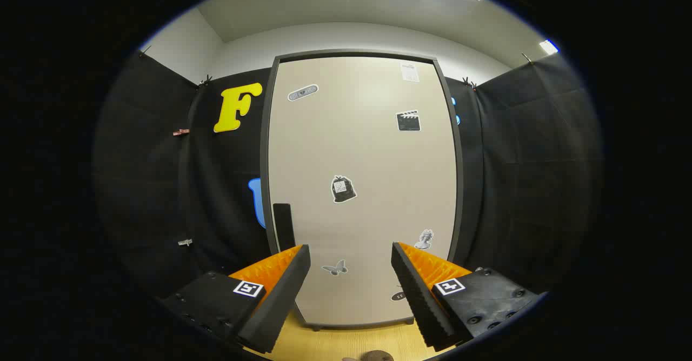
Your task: Open the shoe cabinet door, grab the shoes and put them into the shoe cabinet, then close the shoe cabinet door.
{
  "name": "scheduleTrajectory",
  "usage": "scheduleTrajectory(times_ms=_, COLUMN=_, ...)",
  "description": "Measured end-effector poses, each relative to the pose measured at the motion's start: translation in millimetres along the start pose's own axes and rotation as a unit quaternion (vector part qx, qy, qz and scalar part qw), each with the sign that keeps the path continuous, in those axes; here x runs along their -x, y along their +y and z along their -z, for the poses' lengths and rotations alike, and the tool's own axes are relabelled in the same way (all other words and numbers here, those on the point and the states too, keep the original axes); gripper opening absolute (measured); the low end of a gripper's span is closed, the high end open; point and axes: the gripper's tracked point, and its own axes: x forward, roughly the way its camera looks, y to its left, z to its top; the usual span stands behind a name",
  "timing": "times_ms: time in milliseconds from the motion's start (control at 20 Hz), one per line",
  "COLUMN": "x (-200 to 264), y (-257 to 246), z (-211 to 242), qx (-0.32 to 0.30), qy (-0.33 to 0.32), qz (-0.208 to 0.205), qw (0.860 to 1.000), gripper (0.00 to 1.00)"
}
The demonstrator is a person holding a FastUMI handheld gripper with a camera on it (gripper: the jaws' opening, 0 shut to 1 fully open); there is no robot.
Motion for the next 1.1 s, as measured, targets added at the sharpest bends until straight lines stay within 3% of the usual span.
scheduleTrajectory(times_ms=750, x=3.9, y=2.5, z=1.5, qx=0.002, qy=0.004, qz=-0.002, qw=1.000, gripper=0.99)
scheduleTrajectory(times_ms=1100, x=-10.1, y=33.1, z=10.2, qx=-0.007, qy=0.011, qz=-0.021, qw=1.000, gripper=0.99)
